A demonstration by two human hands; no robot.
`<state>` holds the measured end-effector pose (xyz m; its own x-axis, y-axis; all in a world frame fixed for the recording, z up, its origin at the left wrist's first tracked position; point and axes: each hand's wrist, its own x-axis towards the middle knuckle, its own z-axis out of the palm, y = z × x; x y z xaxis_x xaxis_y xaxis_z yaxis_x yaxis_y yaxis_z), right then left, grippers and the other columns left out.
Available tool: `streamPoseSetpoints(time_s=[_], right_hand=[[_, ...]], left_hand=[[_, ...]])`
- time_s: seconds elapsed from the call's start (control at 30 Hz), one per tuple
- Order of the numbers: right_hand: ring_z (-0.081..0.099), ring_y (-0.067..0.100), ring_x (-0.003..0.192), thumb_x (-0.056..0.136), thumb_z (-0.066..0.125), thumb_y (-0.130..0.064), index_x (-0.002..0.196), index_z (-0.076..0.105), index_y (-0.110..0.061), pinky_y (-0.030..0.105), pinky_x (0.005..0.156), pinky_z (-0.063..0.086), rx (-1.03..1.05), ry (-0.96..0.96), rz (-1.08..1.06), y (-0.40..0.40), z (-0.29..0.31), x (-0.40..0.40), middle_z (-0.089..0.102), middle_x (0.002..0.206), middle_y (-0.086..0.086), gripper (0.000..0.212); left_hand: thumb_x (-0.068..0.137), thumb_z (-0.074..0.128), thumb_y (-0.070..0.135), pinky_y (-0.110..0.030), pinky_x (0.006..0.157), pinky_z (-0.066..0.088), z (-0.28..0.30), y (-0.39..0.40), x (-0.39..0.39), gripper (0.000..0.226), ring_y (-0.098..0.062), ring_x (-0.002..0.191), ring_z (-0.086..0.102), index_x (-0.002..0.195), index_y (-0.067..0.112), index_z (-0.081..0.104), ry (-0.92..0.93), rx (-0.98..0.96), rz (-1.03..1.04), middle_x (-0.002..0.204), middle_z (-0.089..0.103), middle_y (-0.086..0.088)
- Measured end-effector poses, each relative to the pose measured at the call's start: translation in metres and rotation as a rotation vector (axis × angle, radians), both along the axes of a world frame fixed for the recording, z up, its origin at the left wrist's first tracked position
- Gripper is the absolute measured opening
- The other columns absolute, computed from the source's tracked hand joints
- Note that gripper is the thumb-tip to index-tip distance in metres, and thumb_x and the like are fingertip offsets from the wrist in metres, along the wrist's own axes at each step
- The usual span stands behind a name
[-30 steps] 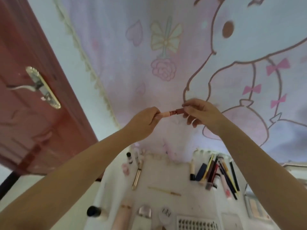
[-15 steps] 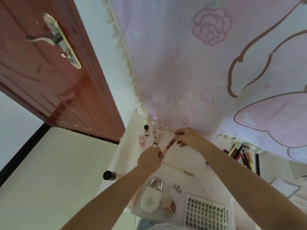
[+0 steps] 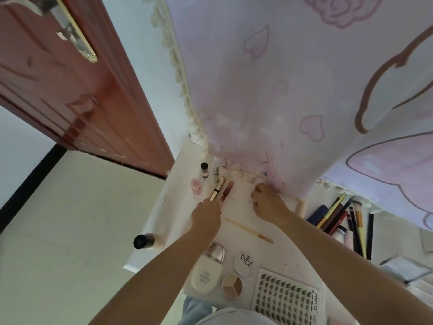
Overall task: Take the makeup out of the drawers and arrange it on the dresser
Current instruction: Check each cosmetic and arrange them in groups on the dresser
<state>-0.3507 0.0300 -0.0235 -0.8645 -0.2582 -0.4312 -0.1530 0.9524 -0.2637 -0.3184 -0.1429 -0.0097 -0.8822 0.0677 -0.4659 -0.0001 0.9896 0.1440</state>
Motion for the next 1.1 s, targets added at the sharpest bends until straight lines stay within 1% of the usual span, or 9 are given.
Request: streamPoseSetpoints(time_s=[0.23,0.37,0.53,0.63,0.7,0.77,0.93,1.03,1.1], right_hand=[[0.033,0.023,0.123,0.089,0.042,-0.009,0.126,0.046,-0.006,0.028,0.1,0.033,-0.056,-0.026,-0.031,0.002,-0.003,0.008,0.035,0.136,0.008,0.037],[0.037,0.023,0.123,0.091,0.041,-0.013,0.125,0.049,-0.007,0.026,0.101,0.029,-0.136,0.005,-0.071,0.013,0.005,0.014,0.042,0.133,0.008,0.035],[0.054,0.027,0.102,0.089,0.048,-0.023,0.102,0.06,-0.005,0.032,0.081,0.043,-0.031,0.19,-0.386,0.056,0.022,0.035,0.061,0.103,0.01,0.026],[0.054,0.028,0.099,0.088,0.05,-0.031,0.106,0.052,-0.005,0.032,0.07,0.042,0.158,0.049,-0.506,0.076,0.028,0.044,0.06,0.104,0.011,0.032],[0.056,0.028,0.096,0.087,0.052,-0.03,0.106,0.046,-0.006,0.03,0.063,0.04,0.202,-0.057,-0.529,0.077,0.027,0.047,0.058,0.103,0.011,0.031],[0.057,0.029,0.092,0.085,0.054,-0.022,0.109,0.042,-0.005,0.03,0.058,0.04,0.14,-0.089,-0.572,0.073,0.025,0.047,0.058,0.099,0.012,0.031],[0.048,0.023,0.072,0.084,0.05,-0.014,0.125,0.03,-0.008,0.023,0.041,0.03,0.036,-0.051,-0.656,0.065,0.019,0.046,0.047,0.078,0.005,0.046],[0.049,0.022,0.067,0.082,0.053,-0.014,0.12,0.034,-0.004,0.023,0.042,0.031,-0.04,-0.036,-0.74,0.068,0.018,0.044,0.044,0.069,0.002,0.044],[0.054,0.026,0.068,0.081,0.056,-0.015,0.112,0.039,-0.001,0.024,0.048,0.036,-0.16,-0.031,-0.87,0.072,0.021,0.043,0.043,0.069,0.002,0.038]], left_hand=[[0.096,0.037,0.027,-0.031,0.078,0.047,-0.005,0.003,0.001,0.031,-0.025,0.103,0.056,0.114,0.006,0.05,-0.033,-0.025,0.008,0.117,0.05,-0.01],[0.095,0.038,0.033,-0.03,0.077,0.047,-0.005,0.005,0.011,0.032,-0.022,0.105,0.053,0.113,0.008,0.048,0.031,-0.039,-0.007,0.117,0.05,-0.007],[0.095,0.035,0.026,-0.03,0.088,0.042,-0.005,0.014,0.023,0.033,-0.023,0.119,0.041,0.122,0.01,0.044,0.162,-0.014,-0.132,0.126,0.044,-0.006],[0.095,0.033,0.017,-0.031,0.1,0.034,-0.009,0.028,0.023,0.032,-0.021,0.125,0.034,0.123,0.007,0.044,0.147,0.043,-0.353,0.134,0.039,-0.007],[0.096,0.03,0.017,-0.035,0.111,0.017,-0.011,0.04,0.023,0.035,-0.021,0.132,0.026,0.128,0.006,0.039,0.11,0.056,-0.489,0.141,0.032,-0.008],[0.098,0.027,0.02,-0.034,0.112,0.003,-0.012,0.05,0.025,0.041,-0.021,0.139,0.015,0.136,0.003,0.031,0.056,0.055,-0.536,0.149,0.021,-0.009],[0.1,0.02,0.022,-0.032,0.115,-0.002,-0.012,0.059,0.03,0.052,-0.028,0.142,-0.004,0.141,-0.006,0.008,-0.072,-0.026,-0.607,0.153,-0.001,-0.019],[0.1,0.02,0.023,-0.033,0.117,-0.003,-0.012,0.055,0.031,0.054,-0.028,0.142,-0.011,0.142,-0.004,0.0,-0.139,-0.052,-0.601,0.153,-0.011,-0.018],[0.1,0.021,0.024,-0.034,0.117,-0.003,-0.012,0.054,0.031,0.055,-0.029,0.142,-0.011,0.142,-0.004,-0.001,-0.15,-0.066,-0.62,0.153,-0.012,-0.018]])
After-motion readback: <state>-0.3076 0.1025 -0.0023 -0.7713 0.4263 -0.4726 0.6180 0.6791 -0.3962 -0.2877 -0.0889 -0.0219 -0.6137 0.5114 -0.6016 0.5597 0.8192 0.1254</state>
